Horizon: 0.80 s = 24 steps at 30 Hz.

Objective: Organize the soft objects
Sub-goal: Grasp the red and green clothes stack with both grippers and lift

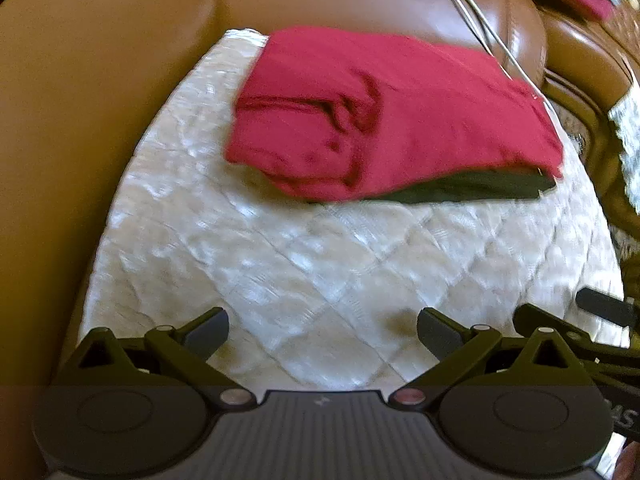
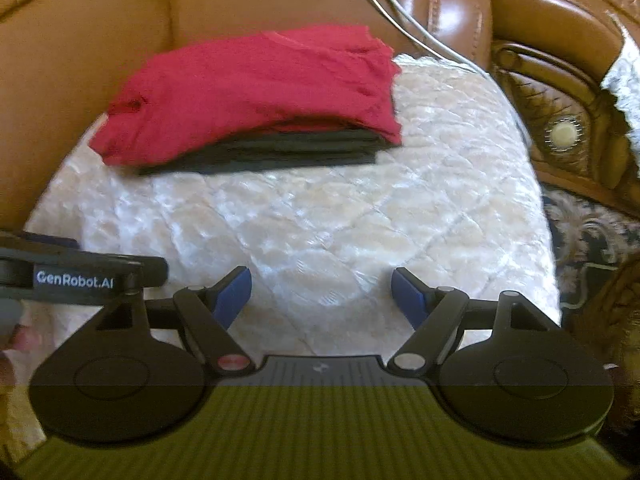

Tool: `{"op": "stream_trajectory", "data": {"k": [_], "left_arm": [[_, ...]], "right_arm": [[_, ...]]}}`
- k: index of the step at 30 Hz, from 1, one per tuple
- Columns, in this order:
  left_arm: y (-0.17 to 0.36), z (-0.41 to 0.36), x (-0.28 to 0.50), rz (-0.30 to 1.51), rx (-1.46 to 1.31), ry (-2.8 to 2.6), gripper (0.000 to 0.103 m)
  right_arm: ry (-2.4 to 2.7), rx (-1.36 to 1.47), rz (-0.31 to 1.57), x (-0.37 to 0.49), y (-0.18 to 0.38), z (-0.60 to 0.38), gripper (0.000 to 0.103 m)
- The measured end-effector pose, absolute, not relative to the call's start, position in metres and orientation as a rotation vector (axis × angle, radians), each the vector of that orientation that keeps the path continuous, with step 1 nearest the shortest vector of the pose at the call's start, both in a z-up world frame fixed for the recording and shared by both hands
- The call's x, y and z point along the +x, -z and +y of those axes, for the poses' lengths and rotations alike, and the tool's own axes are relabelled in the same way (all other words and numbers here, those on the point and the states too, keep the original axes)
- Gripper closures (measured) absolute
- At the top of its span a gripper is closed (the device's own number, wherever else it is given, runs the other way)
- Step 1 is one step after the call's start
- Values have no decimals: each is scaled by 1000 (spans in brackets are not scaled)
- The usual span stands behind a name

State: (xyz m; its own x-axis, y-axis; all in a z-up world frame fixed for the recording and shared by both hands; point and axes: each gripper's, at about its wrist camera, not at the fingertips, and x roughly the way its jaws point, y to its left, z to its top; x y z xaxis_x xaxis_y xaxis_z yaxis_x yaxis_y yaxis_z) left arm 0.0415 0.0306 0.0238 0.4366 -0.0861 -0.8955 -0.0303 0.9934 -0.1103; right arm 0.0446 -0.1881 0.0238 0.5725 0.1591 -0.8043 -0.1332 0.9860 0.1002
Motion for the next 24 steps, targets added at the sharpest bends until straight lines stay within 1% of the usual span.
{"op": "stream_trajectory", "data": {"k": [7, 11, 17, 24], "left_arm": [[-66, 86, 87, 1058, -232, 46, 0], [-81, 106, 133, 1062, -273, 99, 0], [-83, 110, 175, 1071, -315, 168, 0], [-67, 109, 198, 1076, -386, 241, 1]], "right_arm": [[-331, 286, 966, 70, -43, -196, 18], [-385, 339, 995, 86, -44, -186, 18], [-471, 498, 1027, 105, -38, -177, 18], [-467, 718, 1065, 134, -15, -166, 18]]}}
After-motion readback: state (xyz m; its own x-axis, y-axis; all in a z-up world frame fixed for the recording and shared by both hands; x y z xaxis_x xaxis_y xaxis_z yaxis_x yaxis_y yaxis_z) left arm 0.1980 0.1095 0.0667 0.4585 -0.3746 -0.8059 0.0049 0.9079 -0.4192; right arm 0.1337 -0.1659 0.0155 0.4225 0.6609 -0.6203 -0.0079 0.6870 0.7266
